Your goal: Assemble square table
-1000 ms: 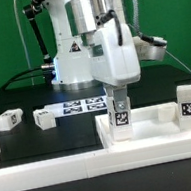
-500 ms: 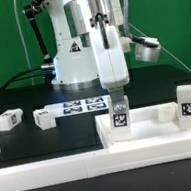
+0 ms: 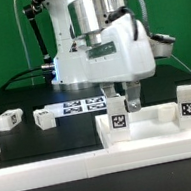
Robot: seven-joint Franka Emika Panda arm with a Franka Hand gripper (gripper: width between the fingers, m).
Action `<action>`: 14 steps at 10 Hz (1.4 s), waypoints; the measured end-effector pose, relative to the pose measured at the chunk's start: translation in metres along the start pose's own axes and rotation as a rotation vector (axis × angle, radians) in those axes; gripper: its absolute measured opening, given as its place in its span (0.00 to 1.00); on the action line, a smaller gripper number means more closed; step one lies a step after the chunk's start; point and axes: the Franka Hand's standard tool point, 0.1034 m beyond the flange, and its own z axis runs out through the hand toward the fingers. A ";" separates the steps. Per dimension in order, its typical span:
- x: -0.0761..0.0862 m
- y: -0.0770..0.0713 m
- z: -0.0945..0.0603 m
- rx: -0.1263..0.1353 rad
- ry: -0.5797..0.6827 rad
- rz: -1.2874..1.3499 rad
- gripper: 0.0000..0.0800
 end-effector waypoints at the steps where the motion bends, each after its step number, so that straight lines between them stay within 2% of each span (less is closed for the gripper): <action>1: 0.000 0.000 0.000 0.000 0.000 -0.059 0.81; 2: 0.000 0.000 0.000 -0.002 0.001 -0.167 0.81; 4: -0.004 -0.002 -0.001 -0.028 0.004 -0.361 0.81; 6: -0.003 -0.003 -0.002 -0.038 0.014 -0.568 0.81; 14: 0.007 0.001 -0.001 -0.051 0.008 -1.162 0.81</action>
Offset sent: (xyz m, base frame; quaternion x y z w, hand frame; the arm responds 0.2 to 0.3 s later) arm 0.0063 -0.0026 0.0061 -0.0553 0.0239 -0.2725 0.9603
